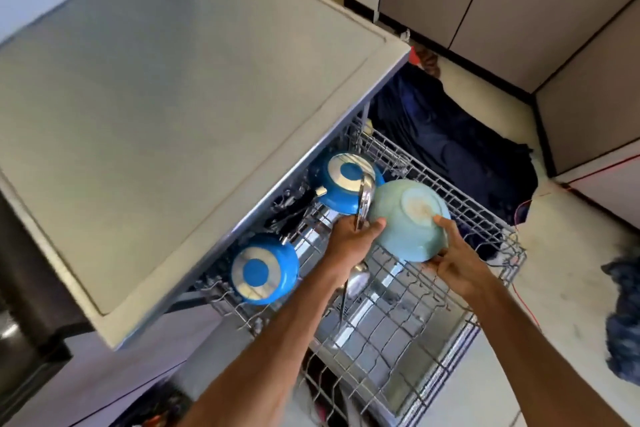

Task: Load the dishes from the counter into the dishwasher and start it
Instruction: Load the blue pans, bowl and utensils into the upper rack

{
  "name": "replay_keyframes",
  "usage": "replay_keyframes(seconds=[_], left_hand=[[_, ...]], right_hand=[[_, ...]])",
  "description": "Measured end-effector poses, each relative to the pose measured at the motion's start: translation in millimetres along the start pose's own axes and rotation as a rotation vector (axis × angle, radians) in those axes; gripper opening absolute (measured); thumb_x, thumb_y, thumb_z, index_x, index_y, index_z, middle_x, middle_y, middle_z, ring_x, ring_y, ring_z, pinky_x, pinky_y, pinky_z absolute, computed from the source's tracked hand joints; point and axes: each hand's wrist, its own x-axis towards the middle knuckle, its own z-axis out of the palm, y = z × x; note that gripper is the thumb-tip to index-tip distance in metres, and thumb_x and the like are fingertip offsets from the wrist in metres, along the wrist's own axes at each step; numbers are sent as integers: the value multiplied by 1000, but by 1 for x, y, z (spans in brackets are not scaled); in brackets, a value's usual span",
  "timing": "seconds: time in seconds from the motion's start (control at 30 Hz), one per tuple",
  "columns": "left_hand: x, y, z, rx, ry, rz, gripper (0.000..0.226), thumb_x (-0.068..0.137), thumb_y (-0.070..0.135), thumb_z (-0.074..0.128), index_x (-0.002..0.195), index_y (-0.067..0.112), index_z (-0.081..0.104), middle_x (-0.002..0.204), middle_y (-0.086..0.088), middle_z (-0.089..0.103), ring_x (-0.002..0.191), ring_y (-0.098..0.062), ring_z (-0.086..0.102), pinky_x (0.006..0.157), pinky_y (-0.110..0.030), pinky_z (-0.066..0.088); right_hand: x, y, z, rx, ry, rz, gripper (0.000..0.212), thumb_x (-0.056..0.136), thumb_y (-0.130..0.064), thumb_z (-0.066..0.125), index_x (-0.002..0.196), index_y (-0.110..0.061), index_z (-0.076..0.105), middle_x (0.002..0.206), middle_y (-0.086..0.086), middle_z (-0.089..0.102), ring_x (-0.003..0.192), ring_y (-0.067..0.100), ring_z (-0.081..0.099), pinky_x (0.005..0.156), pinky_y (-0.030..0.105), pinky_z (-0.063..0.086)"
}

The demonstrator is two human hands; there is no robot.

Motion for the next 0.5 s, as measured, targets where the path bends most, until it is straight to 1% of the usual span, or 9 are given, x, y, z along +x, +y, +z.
replay_keyframes(seconds=[0.03,0.07,0.13,0.2,0.23,0.3,0.37,0.43,0.5], left_hand=[[5,-4,3,20,22,7,37,90,37,74,105,4,68,78,3,65,69,-11,61,57,-21,46],[8,-10,6,39,49,18,40,91,37,73,106,1,67,72,4,59,62,-11,55,55,-22,45],[9,-21,8,67,110,15,35,94,34,69,105,2,66,64,5,53,57,-12,51,53,-25,45],[4,-29,4,54,162,-17,28,95,34,67,101,8,66,55,10,49,46,-5,46,46,-22,41],[1,-34,1,46,175,-29,24,95,36,67,95,12,64,55,10,48,44,-3,45,45,-22,39],[-7,-40,-3,38,206,-48,24,95,40,66,85,21,56,63,6,51,51,-6,48,48,-23,40],[-13,-44,-8,53,242,-51,32,96,45,63,78,21,52,59,8,50,53,-8,45,51,-26,37],[-14,-53,-14,58,254,-47,45,95,53,60,70,20,45,47,10,39,45,-9,35,46,-26,29],[-12,-65,-20,5,255,-56,49,93,59,59,67,22,40,48,11,31,45,-11,28,45,-26,22]], right_hand=[[8,1,-1,18,7,-8,32,96,-27,63,127,-23,57,133,18,53,111,36,61,59,33,61],[17,3,-3,21,7,-14,32,97,-26,61,128,-22,56,133,18,52,112,36,60,57,31,60],[31,7,-2,-15,-11,-38,44,93,-35,68,131,-18,53,135,20,52,114,37,60,58,33,59],[38,12,2,-38,-9,-44,55,87,-40,74,132,-18,51,133,20,51,117,40,57,64,38,60],[40,14,4,-43,15,-41,60,85,-42,75,133,-16,51,131,18,51,117,40,57,66,40,61],[43,20,7,-54,79,-53,59,88,-43,73,133,-12,51,123,13,53,111,35,59,69,44,62],[46,25,9,-108,161,-111,48,92,-42,68,127,-12,53,116,10,56,104,30,60,72,45,62],[53,30,7,-218,254,-183,52,94,-43,65,131,-10,53,122,12,59,107,31,60,80,49,60],[54,33,6,-302,289,-227,58,93,-48,62,139,-13,50,127,14,60,111,32,61,87,54,58]])
